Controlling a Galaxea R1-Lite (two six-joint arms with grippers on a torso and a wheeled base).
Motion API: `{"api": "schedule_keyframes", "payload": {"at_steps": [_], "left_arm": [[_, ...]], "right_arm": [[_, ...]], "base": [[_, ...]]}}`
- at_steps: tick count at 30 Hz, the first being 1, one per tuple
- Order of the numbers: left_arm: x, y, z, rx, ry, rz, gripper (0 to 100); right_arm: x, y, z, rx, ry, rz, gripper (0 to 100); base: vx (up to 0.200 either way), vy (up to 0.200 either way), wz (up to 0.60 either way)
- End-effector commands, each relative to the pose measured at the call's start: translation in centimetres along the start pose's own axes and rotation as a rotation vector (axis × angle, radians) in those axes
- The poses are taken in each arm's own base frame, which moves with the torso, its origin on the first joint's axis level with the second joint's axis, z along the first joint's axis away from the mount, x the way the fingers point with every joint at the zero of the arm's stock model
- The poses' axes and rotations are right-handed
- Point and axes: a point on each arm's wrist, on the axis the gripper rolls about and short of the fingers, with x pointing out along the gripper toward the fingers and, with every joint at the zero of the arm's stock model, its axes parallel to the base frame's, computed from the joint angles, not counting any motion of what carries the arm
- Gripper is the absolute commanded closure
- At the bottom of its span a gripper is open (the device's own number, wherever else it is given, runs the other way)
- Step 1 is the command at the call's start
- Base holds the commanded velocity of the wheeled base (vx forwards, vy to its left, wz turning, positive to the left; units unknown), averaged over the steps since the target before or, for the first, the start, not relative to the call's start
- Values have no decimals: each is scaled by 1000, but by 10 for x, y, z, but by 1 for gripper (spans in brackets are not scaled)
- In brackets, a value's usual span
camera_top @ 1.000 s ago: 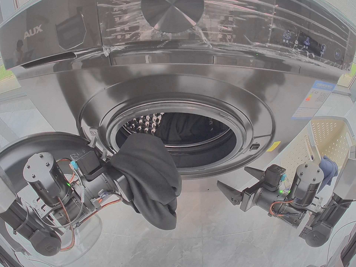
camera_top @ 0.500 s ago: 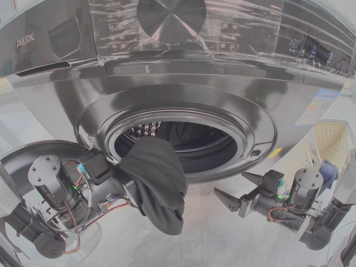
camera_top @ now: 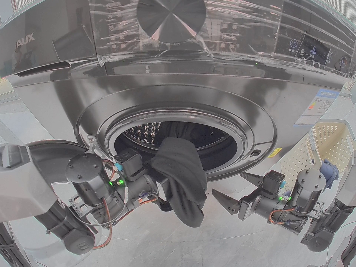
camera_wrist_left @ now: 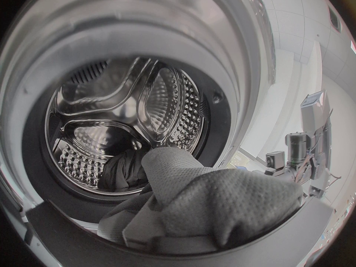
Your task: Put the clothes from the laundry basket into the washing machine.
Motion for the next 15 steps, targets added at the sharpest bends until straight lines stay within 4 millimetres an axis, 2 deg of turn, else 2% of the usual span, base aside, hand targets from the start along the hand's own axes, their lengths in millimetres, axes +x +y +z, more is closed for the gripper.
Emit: {"api": "schedule_keyframes", "payload": {"at_steps": [1,9,15], "left_arm": [[27,3,-20,2,18,17,100],[53,7,-25,0,-24,21,100],[72,13,-44,-4,-12,30,100]], "right_arm": [[-2,0,2,0,-7,1,0],[-6,0,2,-3,-4,0,0],[-5,3,1,-3,-1,13,0]], "base": [[0,0,0],[0,0,0],[0,0,0]]}}
